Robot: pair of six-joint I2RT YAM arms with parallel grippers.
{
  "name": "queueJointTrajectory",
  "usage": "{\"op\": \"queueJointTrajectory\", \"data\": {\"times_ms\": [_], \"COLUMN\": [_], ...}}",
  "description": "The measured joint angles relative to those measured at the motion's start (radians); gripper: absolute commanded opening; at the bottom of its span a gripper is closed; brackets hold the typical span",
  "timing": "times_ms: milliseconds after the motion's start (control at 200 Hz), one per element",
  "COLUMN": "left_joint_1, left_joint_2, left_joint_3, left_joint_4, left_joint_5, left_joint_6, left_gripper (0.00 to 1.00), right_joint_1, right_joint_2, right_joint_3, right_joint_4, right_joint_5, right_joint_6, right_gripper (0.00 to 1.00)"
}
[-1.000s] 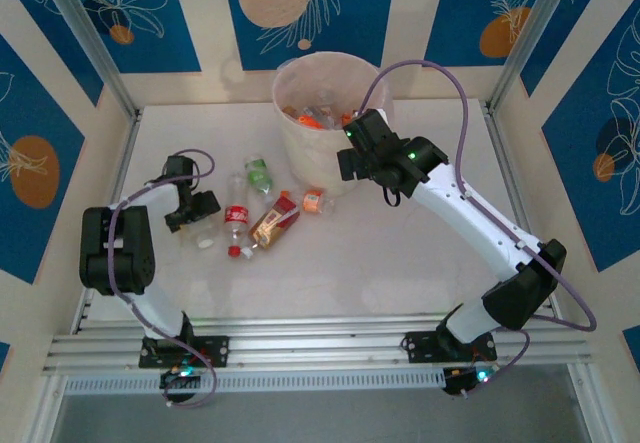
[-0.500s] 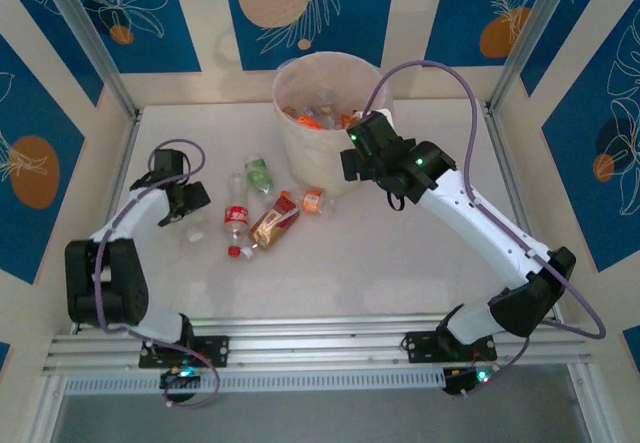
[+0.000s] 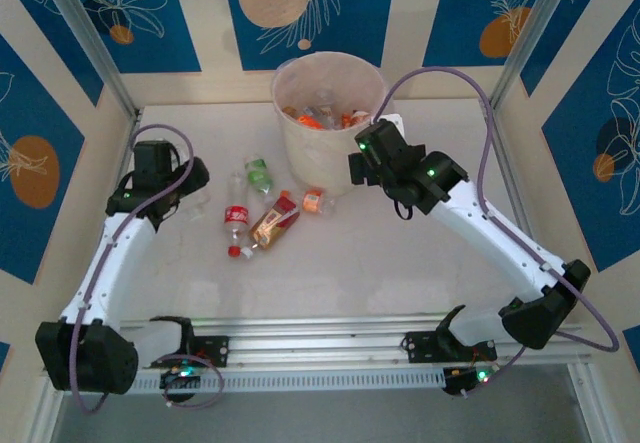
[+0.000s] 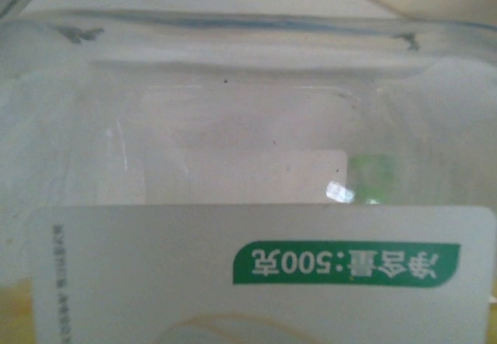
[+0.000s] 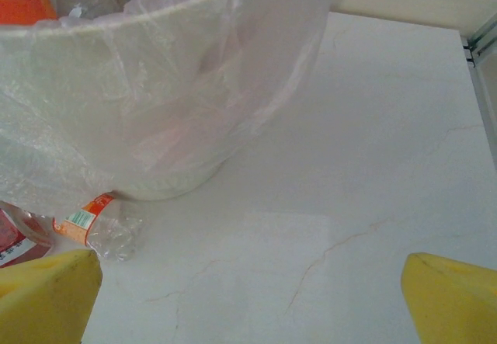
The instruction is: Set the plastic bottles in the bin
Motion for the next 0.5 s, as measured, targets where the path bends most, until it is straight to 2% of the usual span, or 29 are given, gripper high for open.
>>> {"op": "queueJointTrajectory", "data": {"times_ms": [235,500], "left_joint_1": [-0.192,-0.344], "left_joint_2": [0.066,0.309], "left_joint_3": [0.211,0.578], "left_joint_4": [0.010,0.085], "left_joint_5": [-0.002,0.024], "left_joint_6": [-0.002,0.051], "left_gripper": [0.74,0.73], "right_joint_1": [0.000,-0.010], "right_joint_2": [-0.078,-0.146], "right_joint_3": [-0.055,-0.098], "right_joint_4": [0.029,0.056], "right_joint_5": [0.022,0.029], "right_joint_6": [0.029,0.051], "right_gripper": [0.99,0.99]}}
